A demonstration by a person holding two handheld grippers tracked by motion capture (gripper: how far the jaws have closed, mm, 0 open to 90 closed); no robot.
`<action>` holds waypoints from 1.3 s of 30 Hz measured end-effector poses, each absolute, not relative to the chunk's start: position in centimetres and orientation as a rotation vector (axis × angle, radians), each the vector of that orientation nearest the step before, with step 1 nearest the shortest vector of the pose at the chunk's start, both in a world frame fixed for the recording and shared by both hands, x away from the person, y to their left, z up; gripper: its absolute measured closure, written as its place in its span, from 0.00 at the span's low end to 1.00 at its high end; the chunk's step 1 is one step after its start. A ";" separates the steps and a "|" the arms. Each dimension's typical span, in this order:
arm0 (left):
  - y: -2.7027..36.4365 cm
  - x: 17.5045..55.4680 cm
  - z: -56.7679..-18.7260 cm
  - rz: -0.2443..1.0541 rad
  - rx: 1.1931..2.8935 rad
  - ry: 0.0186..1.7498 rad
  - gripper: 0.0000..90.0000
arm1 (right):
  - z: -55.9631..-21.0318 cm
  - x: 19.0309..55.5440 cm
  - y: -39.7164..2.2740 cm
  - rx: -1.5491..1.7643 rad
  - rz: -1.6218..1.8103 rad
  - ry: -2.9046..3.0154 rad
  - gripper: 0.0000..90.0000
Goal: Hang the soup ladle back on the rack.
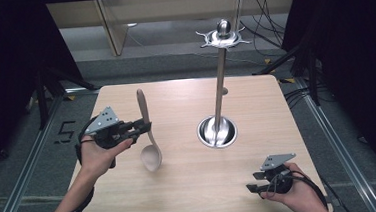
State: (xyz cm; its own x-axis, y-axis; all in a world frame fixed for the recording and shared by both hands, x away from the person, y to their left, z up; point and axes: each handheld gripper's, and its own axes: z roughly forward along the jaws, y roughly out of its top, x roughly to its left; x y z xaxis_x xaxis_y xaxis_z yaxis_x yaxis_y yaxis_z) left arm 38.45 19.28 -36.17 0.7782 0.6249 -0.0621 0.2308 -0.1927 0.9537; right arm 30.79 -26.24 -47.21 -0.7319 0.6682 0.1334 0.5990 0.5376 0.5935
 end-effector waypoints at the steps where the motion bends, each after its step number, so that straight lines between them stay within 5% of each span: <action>1: 19.2 38.6 -36.2 0.400 1.766 0.656 0.83 | -47.3 30.9 -26.3 1.065 0.954 2.650 0.54; 39: 17.4 41.1 -35.0 0.381 1.825 0.602 0.83 | -47.2 31.0 -26.5 1.052 0.961 2.663 0.54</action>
State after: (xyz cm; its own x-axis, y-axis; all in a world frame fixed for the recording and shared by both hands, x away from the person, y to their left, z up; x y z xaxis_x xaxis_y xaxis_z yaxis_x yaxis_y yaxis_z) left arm 41.06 17.44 -35.02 0.8177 0.5747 -0.0348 0.2146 -0.2481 0.9447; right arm 31.04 -26.47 -47.25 -0.7511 0.6502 0.1141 0.5733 0.5567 0.6012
